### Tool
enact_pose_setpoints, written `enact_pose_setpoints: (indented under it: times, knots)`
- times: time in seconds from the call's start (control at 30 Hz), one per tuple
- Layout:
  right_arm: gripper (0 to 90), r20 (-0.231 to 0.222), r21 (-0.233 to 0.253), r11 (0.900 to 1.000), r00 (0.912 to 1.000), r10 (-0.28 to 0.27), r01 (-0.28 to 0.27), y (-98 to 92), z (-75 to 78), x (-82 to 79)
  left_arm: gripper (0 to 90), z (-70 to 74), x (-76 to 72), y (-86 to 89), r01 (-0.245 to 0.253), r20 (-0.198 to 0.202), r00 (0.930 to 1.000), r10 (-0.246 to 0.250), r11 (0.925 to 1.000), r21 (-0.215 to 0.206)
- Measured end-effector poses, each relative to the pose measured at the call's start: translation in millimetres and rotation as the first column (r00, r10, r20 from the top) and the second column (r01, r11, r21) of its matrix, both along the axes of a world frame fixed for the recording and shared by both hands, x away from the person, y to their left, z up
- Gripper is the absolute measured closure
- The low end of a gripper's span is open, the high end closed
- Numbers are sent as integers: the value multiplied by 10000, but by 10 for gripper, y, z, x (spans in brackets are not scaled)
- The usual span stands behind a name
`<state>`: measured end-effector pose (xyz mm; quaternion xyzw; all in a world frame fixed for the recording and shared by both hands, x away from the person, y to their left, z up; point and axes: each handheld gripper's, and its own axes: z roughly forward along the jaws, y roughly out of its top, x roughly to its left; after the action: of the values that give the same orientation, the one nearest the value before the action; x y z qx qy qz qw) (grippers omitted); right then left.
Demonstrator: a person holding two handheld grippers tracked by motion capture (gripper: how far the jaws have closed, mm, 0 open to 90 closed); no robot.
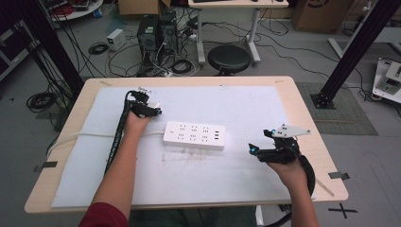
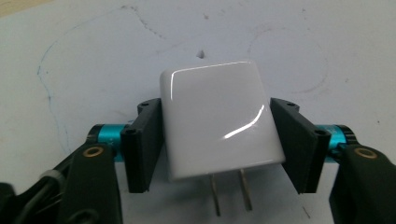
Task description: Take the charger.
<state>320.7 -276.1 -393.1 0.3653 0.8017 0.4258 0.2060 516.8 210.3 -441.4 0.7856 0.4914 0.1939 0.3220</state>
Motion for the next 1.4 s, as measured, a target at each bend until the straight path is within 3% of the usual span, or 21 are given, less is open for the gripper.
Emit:
enact_pose_setpoints:
  times: [0.2,0.37,0.47,0.57,0.7,0.73,0.77,0.83,0.9,0.93,0.97,1.07,1.13,1.17,1.2,1.3,1.37,1.4]
  knots:
    - [195,29,-19,10000,10000,27,-27,4,4,3,424,25,-18,3,134,-14,9999,-134,9998,130]
    - [196,50,-1,10000,9999,90,-90,17,37,9,424,174,-112,31,356,252,9990,-358,9993,59]
    - [195,131,-28,9998,9997,212,-212,30,74,18,424,311,-232,75,619,406,9973,-617,9981,-34]
    - [195,120,-20,9996,9995,278,-278,49,121,10,425,427,-389,153,885,583,9947,-843,9935,-723]
    - [196,189,44,9991,9990,416,-417,66,199,4,425,607,-638,214,1298,1062,9869,-1214,9886,-763]
    - [195,234,10,9988,9985,487,-488,69,218,4,425,607,-638,214,1298,1062,9869,-1214,9886,-763]
    - [196,252,-8,9985,9982,548,-548,73,236,-1,425,699,-776,241,1588,1312,9807,-1453,9823,-993]
    - [196,201,62,9981,9979,612,-613,78,266,-20,425,777,-914,244,1927,1505,9729,-1756,9753,-1077]
    - [196,224,54,9975,9973,698,-700,78,291,-39,425,851,-1050,225,2466,1726,9578,-2298,9656,-829]
    - [196,224,54,9975,9973,698,-700,78,291,-39,425,851,-1050,225,2466,1726,9578,-2298,9656,-829]
    - [195,247,115,9975,9972,700,-703,78,316,-54,425,917,-1180,195,2836,1848,9456,-2676,9567,-654]
    - [196,264,204,9962,9961,840,-845,89,357,-65,425,998,-1362,148,3491,2091,9191,-3340,9363,-389]
    - [196,241,213,9956,9956,911,-916,96,372,-71,424,998,-1362,148,3491,2091,9191,-3340,9363,-389]
    - [196,218,223,9951,9951,961,-966,116,399,-83,424,1051,-1518,106,3868,2362,8981,-3710,9219,-227]
    - [195,241,264,9942,9944,1033,-1040,123,403,-81,424,1064,-1557,99,4006,2368,8918,-3855,9161,-173]
    - [195,59,344,9917,9923,1241,-1242,150,398,-74,425,1070,-1688,55,4583,2537,8586,-4455,8887,97]
    - [195,5,321,9906,9911,1329,-1328,165,371,-56,424,1055,-1727,39,4899,2482,8405,-4817,8712,318]
    - [195,-49,365,9901,9907,1360,-1357,177,352,-42,424,1045,-1737,32,4904,2481,8403,-4820,8710,314]
